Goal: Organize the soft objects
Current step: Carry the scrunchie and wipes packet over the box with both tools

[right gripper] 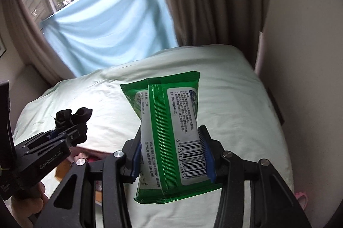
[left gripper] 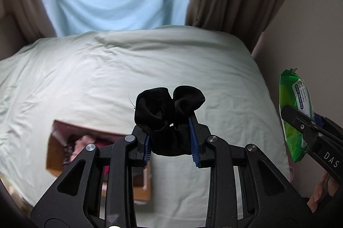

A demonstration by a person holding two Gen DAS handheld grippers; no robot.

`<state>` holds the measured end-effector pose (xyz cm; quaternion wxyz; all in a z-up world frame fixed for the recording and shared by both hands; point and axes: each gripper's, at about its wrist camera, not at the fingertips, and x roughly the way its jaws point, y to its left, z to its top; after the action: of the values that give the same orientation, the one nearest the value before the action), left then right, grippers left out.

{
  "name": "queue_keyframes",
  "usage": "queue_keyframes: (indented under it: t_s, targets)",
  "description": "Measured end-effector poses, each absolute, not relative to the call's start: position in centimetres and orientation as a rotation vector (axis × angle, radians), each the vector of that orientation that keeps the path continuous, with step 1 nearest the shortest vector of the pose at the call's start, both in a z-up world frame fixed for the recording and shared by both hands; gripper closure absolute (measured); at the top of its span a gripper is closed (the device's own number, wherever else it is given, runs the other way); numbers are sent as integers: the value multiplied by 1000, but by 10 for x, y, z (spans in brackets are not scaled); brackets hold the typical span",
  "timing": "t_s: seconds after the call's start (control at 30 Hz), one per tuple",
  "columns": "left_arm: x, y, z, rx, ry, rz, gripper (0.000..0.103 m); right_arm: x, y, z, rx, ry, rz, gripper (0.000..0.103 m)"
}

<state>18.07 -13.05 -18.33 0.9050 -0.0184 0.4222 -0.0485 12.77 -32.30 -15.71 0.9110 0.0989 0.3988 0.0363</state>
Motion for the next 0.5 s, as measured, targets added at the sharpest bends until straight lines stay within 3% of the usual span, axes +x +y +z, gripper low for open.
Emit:
queue_keyframes:
  t_s: [0.5]
  targets:
    - [123,44,-181,-158,934,4,77,119,-179,-162,256,948,257,59]
